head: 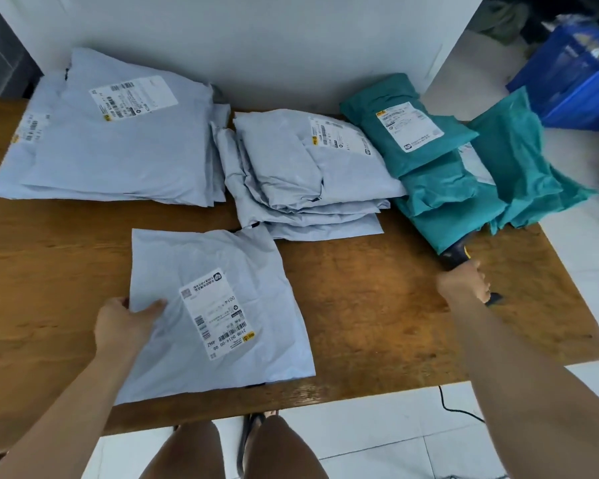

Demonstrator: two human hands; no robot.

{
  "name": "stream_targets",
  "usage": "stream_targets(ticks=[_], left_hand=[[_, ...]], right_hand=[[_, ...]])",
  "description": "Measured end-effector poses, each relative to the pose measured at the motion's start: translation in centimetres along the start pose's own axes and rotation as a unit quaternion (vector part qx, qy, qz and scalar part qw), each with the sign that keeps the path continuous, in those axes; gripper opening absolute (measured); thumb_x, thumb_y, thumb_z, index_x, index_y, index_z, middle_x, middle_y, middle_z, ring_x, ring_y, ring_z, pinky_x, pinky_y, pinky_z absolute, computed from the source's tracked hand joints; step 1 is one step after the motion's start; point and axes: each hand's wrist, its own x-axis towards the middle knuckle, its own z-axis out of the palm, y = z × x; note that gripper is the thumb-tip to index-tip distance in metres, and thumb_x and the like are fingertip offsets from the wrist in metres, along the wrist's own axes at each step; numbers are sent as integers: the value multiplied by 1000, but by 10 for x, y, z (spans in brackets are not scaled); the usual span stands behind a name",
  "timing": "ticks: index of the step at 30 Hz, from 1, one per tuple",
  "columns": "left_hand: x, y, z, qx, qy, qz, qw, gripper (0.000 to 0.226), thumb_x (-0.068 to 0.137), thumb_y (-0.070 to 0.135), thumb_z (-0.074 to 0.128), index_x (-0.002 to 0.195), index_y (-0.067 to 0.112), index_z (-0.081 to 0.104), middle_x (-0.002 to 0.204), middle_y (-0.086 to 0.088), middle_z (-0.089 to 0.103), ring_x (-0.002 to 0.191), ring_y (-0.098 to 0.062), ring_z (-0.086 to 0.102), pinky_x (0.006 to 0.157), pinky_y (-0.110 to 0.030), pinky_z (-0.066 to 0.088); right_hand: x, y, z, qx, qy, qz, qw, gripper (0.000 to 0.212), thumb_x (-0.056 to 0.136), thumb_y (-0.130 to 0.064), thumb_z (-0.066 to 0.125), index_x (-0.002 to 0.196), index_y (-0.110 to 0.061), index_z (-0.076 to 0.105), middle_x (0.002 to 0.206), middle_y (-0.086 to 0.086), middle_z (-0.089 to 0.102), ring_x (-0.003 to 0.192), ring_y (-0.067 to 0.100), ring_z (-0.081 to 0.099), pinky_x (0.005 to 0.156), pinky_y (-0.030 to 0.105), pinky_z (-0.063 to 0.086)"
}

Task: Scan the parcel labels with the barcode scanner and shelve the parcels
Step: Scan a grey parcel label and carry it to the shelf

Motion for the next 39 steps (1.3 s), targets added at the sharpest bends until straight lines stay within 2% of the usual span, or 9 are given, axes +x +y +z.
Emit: stream_targets(ticks=[5, 8, 13, 16, 19, 26, 29, 34, 39], left_hand=[[-16, 5, -12, 13, -48, -15, 999, 17, 81, 14, 73, 77, 4, 59, 86, -14, 62, 59, -16, 51, 52, -24, 38], [-22, 8, -21, 3, -78, -23, 997, 21, 81, 7, 71, 96, 0, 60, 95, -13, 60, 72, -22, 55, 58, -27, 41], [-22, 6, -27, -25, -103, -24, 994, 30, 85, 5, 66, 113, 2, 55, 103, -5, 57, 91, -23, 53, 76, -34, 45], [-20, 3, -29, -47, -117, -13, 992, 26, 88, 6, 63, 111, 9, 52, 103, -1, 55, 94, -20, 52, 76, -33, 44], [-17, -6, -33, -87, -131, -15, 987, 22, 89, 5, 61, 106, 13, 50, 105, -4, 58, 98, -24, 56, 76, -34, 47], [-5, -2, -54, -125, -102, 18, 987, 26, 92, 2, 55, 116, 10, 51, 104, -1, 58, 94, -18, 54, 68, -26, 44], [9, 2, -64, -120, -96, 34, 988, 19, 92, 2, 55, 106, 15, 51, 102, 0, 58, 89, -16, 54, 58, -19, 41], [18, -5, -65, -119, -104, 38, 987, 18, 90, -2, 55, 102, 12, 52, 95, 1, 61, 77, -9, 56, 59, -18, 41], [23, -9, -63, -129, -103, 32, 986, 17, 91, 0, 55, 101, 13, 52, 102, -2, 63, 89, -17, 59, 60, -20, 42]], right_hand=[[3, 9, -10, -43, -48, -35, 997, 88, 81, -19, 69, 149, -9, 13, 134, 29, 47, 121, 46, 48, 94, 51, 46], [-36, 1, -3, -68, -93, -70, 991, 91, 82, -21, 67, 149, -6, 8, 128, 25, 52, 116, 43, 53, 77, 38, 42], [-124, -9, 20, 36, -123, -108, 986, 49, 86, -18, 53, 130, -9, 35, 101, 17, 57, 95, 39, 57, 76, 40, 45], [-176, -17, 26, 154, -194, -121, 961, 21, 84, -9, 53, 104, -12, 46, 76, 12, 53, 64, 25, 53, 59, 33, 44], [-224, -31, 21, 197, -294, -161, 921, 16, 81, 0, 57, 81, -12, 46, 56, 8, 42, 45, 20, 40, 45, 25, 35], [-302, -44, 5, 119, -426, -224, 868, 19, 79, 2, 58, 93, -11, 56, 51, 12, 47, 41, 19, 41, 44, 24, 38], [-320, -49, 5, 111, -440, -228, 862, 16, 78, 2, 57, 89, -10, 55, 49, 13, 46, 39, 19, 40, 45, 24, 38], [-339, -57, 11, 79, -444, -244, 859, 17, 78, -2, 56, 81, -18, 54, 45, 3, 48, 37, 15, 43, 44, 24, 40], [-344, -64, 13, 74, -439, -249, 860, 15, 78, -2, 55, 82, -16, 53, 45, 2, 47, 36, 14, 42, 42, 22, 40]])
